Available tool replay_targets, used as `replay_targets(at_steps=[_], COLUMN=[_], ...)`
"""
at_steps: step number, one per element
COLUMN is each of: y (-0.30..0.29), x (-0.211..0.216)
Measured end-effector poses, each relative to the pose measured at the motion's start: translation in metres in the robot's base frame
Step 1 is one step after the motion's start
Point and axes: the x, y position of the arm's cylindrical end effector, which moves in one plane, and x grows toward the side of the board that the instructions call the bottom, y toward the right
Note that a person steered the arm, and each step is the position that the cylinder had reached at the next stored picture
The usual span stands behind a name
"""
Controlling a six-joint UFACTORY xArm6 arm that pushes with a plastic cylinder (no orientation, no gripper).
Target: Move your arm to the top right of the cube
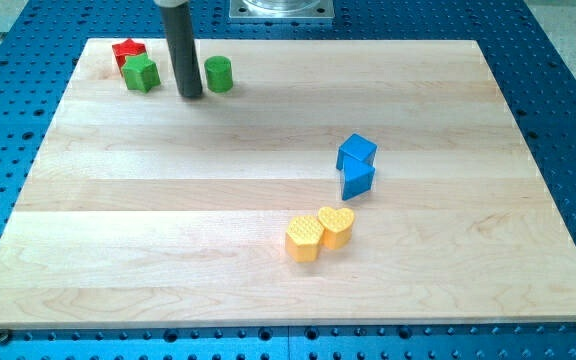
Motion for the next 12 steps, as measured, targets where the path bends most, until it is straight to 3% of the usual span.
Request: replay_targets(at_steps=[1,2,3,6,9,11,12], y=[0.057,0.077,0.015,0.193,0.202,0.285,0.292], x=[0.004,-0.040,-0.042,0.009,0.014,0.029,0.034])
